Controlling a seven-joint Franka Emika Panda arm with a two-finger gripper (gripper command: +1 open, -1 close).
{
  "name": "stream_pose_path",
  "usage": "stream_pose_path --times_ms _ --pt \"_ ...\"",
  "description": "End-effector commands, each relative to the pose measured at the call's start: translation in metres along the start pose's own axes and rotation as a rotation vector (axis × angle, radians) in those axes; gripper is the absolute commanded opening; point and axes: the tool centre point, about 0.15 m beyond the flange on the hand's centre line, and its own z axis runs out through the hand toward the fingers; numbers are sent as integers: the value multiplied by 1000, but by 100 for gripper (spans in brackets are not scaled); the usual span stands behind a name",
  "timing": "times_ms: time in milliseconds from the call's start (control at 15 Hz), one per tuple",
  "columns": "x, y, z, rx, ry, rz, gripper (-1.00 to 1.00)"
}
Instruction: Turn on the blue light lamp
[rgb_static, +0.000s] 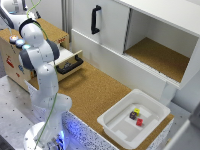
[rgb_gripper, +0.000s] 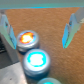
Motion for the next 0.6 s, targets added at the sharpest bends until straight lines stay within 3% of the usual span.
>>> stream_pose_path --times_ms 0,333,533 --pt "0 60 23 31 30 281 100" --pt "-55 103 28 36 43 631 100" --pt "-87 116 30 0 15 782 100"
